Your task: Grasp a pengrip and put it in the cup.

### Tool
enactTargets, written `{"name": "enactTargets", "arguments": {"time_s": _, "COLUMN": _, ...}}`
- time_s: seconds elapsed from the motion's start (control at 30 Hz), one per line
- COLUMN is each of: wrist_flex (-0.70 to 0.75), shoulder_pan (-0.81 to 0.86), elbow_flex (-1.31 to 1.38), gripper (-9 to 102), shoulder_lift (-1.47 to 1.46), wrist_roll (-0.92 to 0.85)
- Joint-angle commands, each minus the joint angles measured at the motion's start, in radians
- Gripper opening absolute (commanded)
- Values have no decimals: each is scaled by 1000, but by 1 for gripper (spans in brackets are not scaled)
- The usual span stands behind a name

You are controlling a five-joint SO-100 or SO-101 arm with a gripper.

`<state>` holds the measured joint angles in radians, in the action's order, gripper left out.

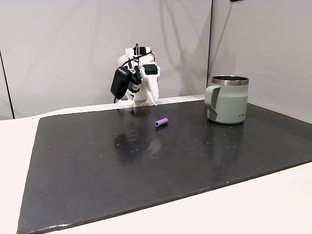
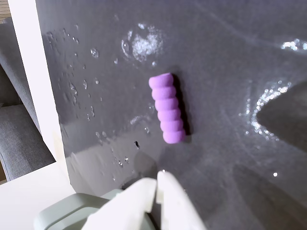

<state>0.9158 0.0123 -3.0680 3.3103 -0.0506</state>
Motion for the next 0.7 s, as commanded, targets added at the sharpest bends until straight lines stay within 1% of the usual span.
{"name": "enactTargets", "arguments": {"time_s": 0.0, "wrist_flex": -21, "shoulder_pan": 31, "elbow_flex": 12, "gripper": 0, "shoulder_lift": 8, "wrist_roll": -8}}
{"name": "enactTargets", "arguments": {"time_s": 0.43, "wrist_flex": -14, "shoulder_pan": 37, "elbow_flex": 29, "gripper": 0, "shoulder_lift": 8, "wrist_roll": -37}}
{"name": "enactTargets", "arguments": {"time_s": 0.67, "wrist_flex": 37, "shoulder_pan": 29, "elbow_flex": 146, "gripper": 0, "shoulder_lift": 8, "wrist_roll": -184}}
